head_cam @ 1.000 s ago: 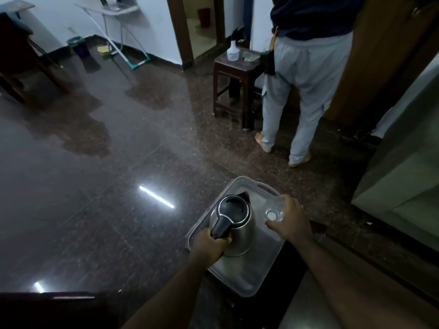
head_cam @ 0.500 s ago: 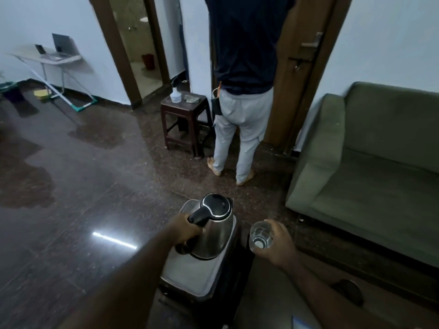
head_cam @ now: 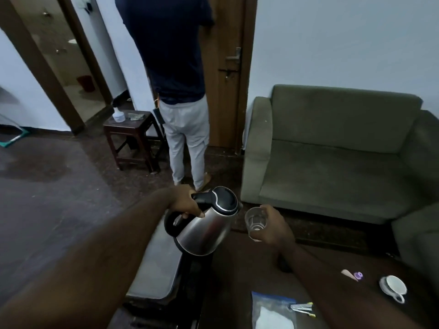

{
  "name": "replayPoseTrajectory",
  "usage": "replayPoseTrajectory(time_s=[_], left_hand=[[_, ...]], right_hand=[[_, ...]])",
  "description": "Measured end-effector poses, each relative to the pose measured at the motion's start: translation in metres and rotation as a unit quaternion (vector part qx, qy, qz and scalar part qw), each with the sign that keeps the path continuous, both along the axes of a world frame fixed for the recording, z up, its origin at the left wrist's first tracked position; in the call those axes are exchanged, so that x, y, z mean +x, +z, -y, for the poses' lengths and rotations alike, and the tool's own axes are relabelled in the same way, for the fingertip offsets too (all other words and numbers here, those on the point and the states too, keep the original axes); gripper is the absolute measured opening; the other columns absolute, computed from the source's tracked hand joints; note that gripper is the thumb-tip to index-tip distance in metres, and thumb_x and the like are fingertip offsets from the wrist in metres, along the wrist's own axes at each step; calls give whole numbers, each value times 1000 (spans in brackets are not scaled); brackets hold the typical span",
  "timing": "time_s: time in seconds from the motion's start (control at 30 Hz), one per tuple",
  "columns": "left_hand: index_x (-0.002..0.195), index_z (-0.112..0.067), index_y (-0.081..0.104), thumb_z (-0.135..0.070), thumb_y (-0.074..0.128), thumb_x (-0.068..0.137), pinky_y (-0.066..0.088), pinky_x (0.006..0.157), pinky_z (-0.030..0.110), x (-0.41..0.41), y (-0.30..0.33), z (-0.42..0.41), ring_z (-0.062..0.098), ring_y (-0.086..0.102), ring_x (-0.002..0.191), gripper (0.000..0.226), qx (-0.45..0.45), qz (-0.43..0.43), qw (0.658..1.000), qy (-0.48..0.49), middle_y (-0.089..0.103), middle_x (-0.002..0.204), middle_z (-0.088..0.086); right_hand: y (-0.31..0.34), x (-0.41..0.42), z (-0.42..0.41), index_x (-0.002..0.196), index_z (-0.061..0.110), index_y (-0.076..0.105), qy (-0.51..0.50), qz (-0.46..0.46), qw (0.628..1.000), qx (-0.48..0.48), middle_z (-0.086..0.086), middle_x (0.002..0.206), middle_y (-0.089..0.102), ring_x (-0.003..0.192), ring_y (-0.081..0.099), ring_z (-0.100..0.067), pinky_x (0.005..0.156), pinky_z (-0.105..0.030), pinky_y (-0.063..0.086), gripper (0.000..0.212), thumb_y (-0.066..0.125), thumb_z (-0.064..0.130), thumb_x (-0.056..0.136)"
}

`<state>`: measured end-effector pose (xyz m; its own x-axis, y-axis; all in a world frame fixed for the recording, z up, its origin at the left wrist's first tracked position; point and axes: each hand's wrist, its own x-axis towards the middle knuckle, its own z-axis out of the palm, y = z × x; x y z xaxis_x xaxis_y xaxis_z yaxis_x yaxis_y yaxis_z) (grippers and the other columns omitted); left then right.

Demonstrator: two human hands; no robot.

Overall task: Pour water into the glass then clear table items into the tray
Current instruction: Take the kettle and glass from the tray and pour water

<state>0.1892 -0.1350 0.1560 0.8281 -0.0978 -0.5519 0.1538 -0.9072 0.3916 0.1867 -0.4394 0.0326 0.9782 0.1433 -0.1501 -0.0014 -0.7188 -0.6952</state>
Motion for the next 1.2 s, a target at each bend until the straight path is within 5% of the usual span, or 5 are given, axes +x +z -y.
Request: replayPoseTrajectory(time_s=[0.23, 0.77, 0.83, 0.93, 1.2], left_hand=[[83, -10, 74, -58, 75, 62, 51, 67, 28, 11, 17, 58, 9, 66, 60, 52, 43, -43, 995, -81, 76, 70, 3], [87, -10, 66, -45, 76, 77, 47, 64, 28, 19, 47, 123, 14, 61, 57, 37, 158, -45, 971, -172, 63, 44, -8], [99, -6, 63, -41, 75, 78, 46, 61, 27, 20, 50, 126, 13, 59, 55, 43, 160, -46, 970, -176, 61, 41, -8], [88, -10, 64, -42, 74, 80, 45, 65, 28, 20, 53, 128, 13, 57, 56, 35, 171, -48, 966, -186, 58, 38, -9], [77, -12, 63, -40, 75, 81, 45, 63, 28, 19, 57, 126, 11, 56, 52, 30, 170, -59, 966, -184, 58, 37, -10]], right_hand=[[2, -15, 19, 110, 45, 47, -33, 14, 999, 31, 24, 110, 57, 101, 62, -6, 83, -32, 54, 72, 76, 46, 45], [8, -37, 25, 118, 35, 50, -54, 10, 995, 81, 9, 118, 61, 105, 64, -12, 90, -41, 54, 82, 70, 56, 42], [11, -38, 24, 110, 44, 52, -48, 13, 994, 95, 11, 113, 64, 102, 65, -12, 89, -40, 55, 69, 70, 55, 44], [14, -39, 24, 87, 61, 51, -38, 27, 994, 97, 16, 94, 65, 93, 67, -8, 82, -36, 57, 41, 66, 56, 49], [7, -41, 32, 104, 42, 48, -45, 6, 996, 73, 8, 112, 61, 96, 63, -10, 85, -36, 56, 66, 74, 53, 44]])
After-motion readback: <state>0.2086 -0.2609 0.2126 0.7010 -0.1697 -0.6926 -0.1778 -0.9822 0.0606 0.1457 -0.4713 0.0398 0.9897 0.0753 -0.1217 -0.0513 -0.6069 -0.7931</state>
